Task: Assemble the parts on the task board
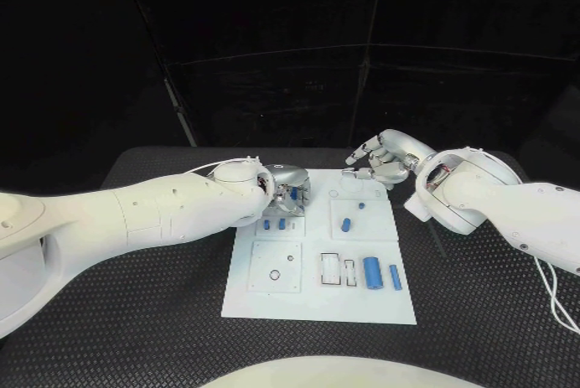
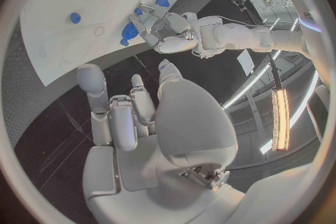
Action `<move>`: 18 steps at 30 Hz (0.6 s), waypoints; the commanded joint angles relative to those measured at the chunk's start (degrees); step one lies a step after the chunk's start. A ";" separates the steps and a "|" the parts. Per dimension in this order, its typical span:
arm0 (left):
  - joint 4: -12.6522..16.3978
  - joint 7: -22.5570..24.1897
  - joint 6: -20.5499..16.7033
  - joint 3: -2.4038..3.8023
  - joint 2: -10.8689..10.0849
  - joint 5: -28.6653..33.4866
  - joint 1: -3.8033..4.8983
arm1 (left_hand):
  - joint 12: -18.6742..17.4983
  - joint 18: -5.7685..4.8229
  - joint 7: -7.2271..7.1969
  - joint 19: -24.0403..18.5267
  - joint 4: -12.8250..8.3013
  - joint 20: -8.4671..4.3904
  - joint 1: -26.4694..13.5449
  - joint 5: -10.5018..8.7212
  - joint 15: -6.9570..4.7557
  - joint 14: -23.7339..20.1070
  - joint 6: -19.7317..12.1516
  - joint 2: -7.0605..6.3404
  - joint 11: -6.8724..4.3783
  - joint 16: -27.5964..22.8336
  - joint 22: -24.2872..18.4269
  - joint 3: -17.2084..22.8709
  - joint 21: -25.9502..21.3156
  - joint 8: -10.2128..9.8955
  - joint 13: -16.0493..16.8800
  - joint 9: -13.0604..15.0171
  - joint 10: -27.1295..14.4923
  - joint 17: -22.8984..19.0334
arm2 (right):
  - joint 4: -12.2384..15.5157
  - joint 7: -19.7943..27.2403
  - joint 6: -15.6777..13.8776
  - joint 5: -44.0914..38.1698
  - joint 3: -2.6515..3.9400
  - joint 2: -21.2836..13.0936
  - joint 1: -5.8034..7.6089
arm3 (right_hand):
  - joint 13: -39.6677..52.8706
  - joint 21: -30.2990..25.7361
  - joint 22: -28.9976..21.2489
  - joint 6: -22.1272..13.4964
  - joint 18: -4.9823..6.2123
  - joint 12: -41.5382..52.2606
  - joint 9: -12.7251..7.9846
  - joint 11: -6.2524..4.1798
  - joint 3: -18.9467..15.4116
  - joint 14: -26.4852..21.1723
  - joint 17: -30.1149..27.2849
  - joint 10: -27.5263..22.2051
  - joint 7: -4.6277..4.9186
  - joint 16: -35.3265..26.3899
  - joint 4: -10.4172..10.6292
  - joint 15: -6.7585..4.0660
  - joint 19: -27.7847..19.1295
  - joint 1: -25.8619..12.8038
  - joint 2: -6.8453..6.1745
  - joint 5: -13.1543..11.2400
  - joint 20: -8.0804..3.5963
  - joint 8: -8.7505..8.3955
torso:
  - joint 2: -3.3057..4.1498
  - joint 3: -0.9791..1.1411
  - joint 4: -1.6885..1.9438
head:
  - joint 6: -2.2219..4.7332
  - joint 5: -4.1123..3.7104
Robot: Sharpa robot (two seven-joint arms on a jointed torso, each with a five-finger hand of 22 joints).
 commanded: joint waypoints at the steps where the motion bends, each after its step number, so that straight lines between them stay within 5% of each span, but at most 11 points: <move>1: -0.35 -1.39 2.17 -0.03 0.24 -0.37 -0.01 | -0.45 -0.89 -0.04 0.22 -0.02 -0.21 0.10 -0.02 -0.25 1.67 0.40 0.54 0.14 0.28 0.14 0.54 0.40 -0.41 -0.09 -0.06 0.48 -0.07 | 0.16 0.42 -0.14 0.07 0.03 0.05 0.11 | 0.05 -0.37 -0.04 -0.31 0.78 -0.08 -0.07 -0.21 -0.40 3.67 3.87 -0.27 -0.06 -0.28 -0.08 -0.37 -0.25 -0.24 0.38 0.23 -0.27 0.27 | 0.01 -0.02 -0.02 | -0.03 -0.01; 18: -1.58 -3.29 4.49 -0.02 0.72 -0.38 -0.07 | -2.73 -1.44 -0.46 0.62 -2.04 -0.60 1.37 -0.05 -0.83 1.60 4.72 1.89 -0.57 0.61 4.33 6.60 3.96 -1.56 0.02 0.29 5.13 -0.71 | 0.14 0.36 -0.24 0.07 0.03 0.14 0.11 | 0.09 -0.40 -0.09 -0.13 0.79 -0.03 -0.03 -0.23 -0.48 3.67 3.85 -0.24 -0.11 -0.30 -0.07 -0.38 -0.26 -0.23 0.54 0.26 -0.27 0.41 | 0.01 -0.02 0.04 | -0.16 -0.19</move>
